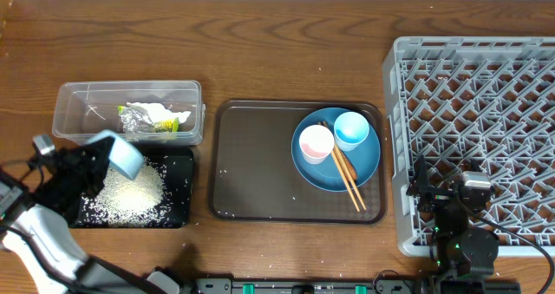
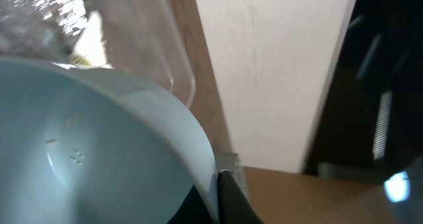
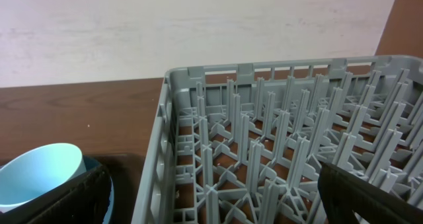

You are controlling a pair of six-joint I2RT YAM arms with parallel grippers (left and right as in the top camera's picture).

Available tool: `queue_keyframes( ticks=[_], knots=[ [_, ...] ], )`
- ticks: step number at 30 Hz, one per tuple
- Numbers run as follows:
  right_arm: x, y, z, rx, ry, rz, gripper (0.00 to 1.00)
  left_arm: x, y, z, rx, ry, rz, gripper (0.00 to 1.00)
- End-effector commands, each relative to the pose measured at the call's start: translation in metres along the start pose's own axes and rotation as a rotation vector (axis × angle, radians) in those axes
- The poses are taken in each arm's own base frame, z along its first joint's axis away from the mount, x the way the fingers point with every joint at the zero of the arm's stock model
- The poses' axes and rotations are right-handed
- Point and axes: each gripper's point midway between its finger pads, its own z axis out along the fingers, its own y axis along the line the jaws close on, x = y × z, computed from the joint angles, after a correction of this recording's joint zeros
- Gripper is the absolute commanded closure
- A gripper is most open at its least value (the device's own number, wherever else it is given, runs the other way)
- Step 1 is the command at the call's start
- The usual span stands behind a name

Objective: Sort waste into correct bins and load items into the dishwasher rack

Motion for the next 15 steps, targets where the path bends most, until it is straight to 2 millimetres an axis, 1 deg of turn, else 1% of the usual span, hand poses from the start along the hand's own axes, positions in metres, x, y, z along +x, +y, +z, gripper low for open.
queue_keyframes(
  ticks=[1,5,7,9,12,15],
  knots=[
    [0.0,0.004,0.0,-0.013,-0.001,0.008,0.01,0.001,-0.032,0.003,-0.088,-0.048,0.131,0.94],
    [0.0,0.004,0.0,-0.013,-0.002,0.008,0.01,0.018,-0.067,0.007,-0.153,-0.094,0.277,0.94],
    [0.0,0.004,0.0,-0.014,-0.001,0.008,0.01,0.033,-0.086,0.01,-0.176,-0.117,0.384,0.94],
    [0.0,0.004,0.0,-0.014,-0.002,0.008,0.01,0.048,-0.098,0.013,-0.193,-0.128,0.471,0.94],
    [0.0,0.004,0.0,-0.013,-0.001,0.008,0.01,0.073,-0.11,0.019,-0.212,-0.119,0.623,0.94],
    [0.0,0.004,0.0,-0.013,-0.001,0.008,0.01,0.09,-0.105,0.022,-0.29,-0.12,0.692,0.94]
  ],
)
